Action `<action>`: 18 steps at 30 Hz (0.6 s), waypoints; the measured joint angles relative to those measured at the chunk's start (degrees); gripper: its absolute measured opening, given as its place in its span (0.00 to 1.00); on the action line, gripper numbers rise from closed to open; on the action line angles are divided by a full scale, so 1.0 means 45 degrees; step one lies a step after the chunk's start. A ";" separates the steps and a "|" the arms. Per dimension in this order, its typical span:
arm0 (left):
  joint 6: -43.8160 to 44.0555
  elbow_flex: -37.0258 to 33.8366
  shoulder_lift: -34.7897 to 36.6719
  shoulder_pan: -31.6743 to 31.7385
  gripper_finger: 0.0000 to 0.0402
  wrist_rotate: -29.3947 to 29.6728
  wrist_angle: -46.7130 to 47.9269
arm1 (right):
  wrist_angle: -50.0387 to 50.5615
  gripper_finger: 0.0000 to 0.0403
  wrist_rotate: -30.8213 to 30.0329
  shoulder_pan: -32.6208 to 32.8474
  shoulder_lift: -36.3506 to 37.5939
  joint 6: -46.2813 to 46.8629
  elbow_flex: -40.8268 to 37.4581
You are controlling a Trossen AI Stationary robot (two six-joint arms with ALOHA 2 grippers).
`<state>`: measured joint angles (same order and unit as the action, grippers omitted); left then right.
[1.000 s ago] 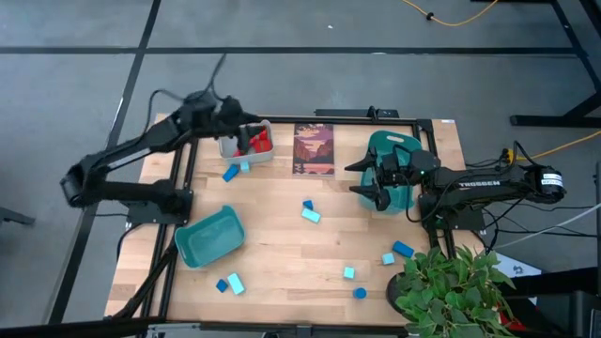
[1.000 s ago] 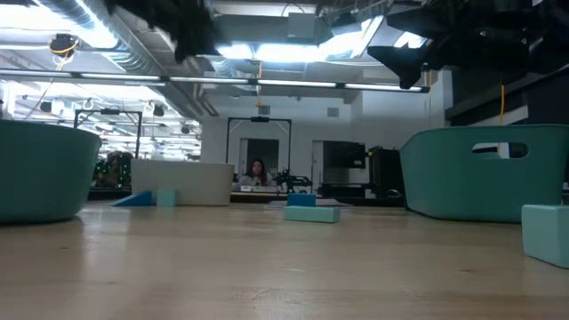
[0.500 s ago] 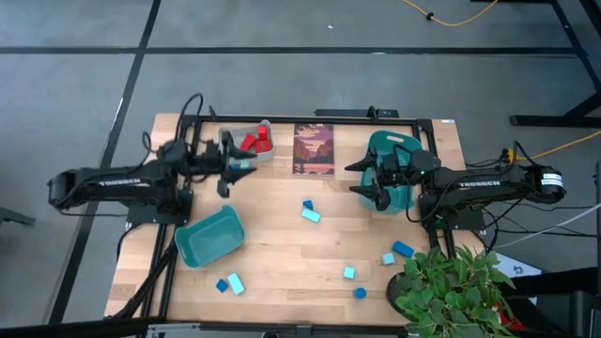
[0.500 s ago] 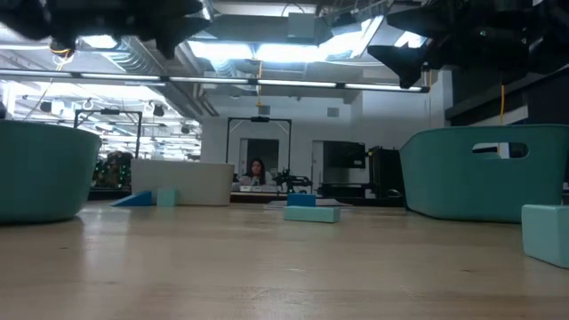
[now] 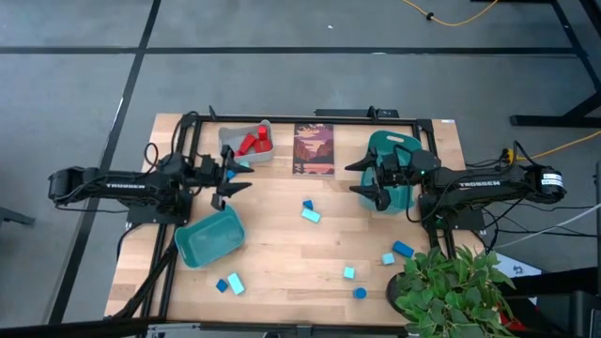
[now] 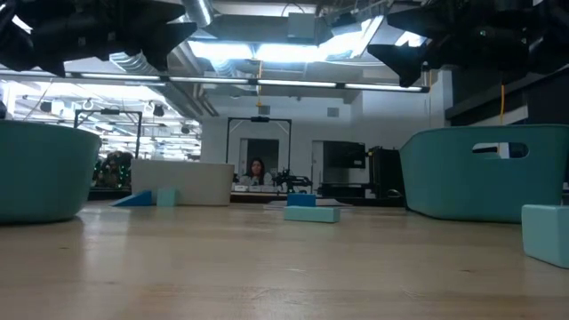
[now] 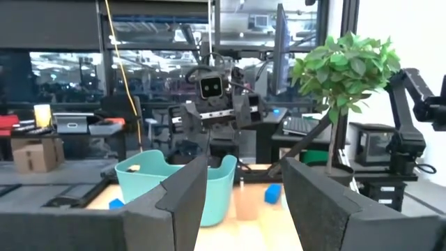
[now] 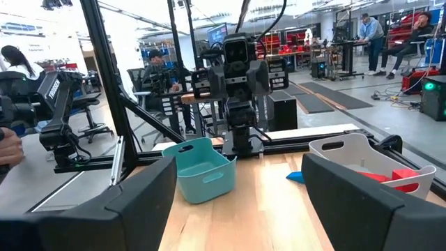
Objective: Sort & place blocks by color
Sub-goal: Put the light blue block into the right green bin
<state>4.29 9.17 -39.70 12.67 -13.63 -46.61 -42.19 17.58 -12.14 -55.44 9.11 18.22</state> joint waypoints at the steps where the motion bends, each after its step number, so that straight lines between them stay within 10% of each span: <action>1: -0.0004 0.0000 0.0005 0.0000 0.45 0.0005 -0.0034 | 0.0005 0.77 0.0000 0.0000 0.0001 -0.0058 0.0000; 18: -0.0083 0.0000 0.0000 0.0000 0.45 0.0479 -0.0049 | 0.3217 0.77 -0.1602 0.0724 -0.0324 0.1204 0.0777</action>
<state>3.92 9.17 -39.70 12.67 -11.47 -46.83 -27.72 10.38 -8.89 -56.90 14.52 21.72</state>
